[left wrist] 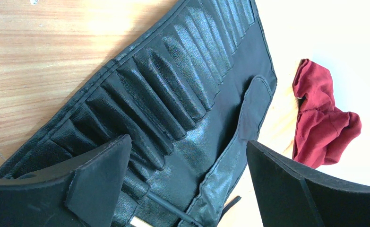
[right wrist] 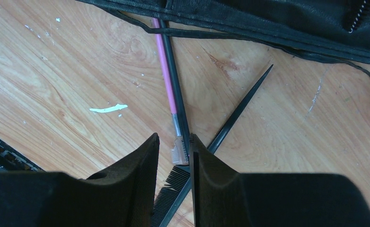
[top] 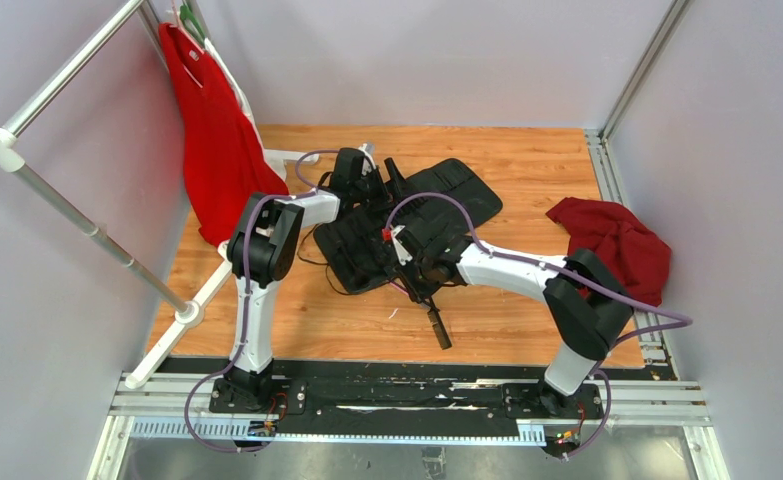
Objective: Organize the makeup
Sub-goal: Pick up the makeup brush from the center of the board.
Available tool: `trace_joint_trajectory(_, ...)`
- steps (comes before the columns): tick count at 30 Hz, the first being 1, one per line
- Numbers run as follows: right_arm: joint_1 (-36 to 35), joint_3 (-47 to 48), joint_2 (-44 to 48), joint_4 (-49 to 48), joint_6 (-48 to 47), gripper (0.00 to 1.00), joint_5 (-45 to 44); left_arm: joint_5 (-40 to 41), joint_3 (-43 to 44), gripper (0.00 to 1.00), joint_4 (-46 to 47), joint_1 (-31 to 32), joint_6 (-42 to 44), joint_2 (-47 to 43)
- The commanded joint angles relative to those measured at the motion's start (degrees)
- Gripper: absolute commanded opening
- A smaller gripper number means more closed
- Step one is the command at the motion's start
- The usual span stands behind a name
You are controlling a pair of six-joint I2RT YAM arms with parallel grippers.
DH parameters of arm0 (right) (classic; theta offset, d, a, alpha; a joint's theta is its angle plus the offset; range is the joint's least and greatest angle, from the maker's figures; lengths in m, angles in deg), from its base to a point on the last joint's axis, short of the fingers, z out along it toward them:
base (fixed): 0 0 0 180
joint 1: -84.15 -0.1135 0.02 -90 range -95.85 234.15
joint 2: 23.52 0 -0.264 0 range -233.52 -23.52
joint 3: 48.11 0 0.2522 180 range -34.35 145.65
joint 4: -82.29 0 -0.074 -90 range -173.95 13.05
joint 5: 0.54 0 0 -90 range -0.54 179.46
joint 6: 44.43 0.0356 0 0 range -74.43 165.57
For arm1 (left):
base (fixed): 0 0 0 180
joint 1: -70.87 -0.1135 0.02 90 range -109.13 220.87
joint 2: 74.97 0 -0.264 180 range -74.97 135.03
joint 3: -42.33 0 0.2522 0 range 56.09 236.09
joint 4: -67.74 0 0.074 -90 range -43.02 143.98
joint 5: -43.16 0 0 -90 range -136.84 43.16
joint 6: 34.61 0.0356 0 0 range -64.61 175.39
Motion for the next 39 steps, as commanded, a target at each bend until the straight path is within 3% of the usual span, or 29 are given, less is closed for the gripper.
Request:
trace_joint_trajectory(1, -0.83, -0.57, -1.52, -1.18, 0.21, 0.29, 0.1, -2.1, -1.69, 0.98, -4.01, 0.8, -0.02, 0.03)
trace_joint_trajectory(18, -0.83, 0.44, -4.42, -1.7, -0.32, 0.27, 0.17, -1.92, -0.91, 0.98, -5.43, 0.76, 0.9, 0.2)
trace_joint_trajectory(25, -0.89, -0.04, -4.1, -1.81, -0.15, 0.21, 0.17, -1.83, -0.7, 0.98, -5.77, 0.72, 1.11, 0.23)
trace_joint_trajectory(32, -0.82, -0.33, -2.62, -1.48, 0.12, 0.08, 0.04, -1.66, -0.67, 0.98, -6.11, 0.72, 1.24, 0.32)
trace_joint_trajectory(39, -0.85, -0.34, -1.02, -0.44, 0.25, 0.04, -0.33, -1.57, -0.91, 0.98, -6.12, 0.71, 1.16, 0.32)
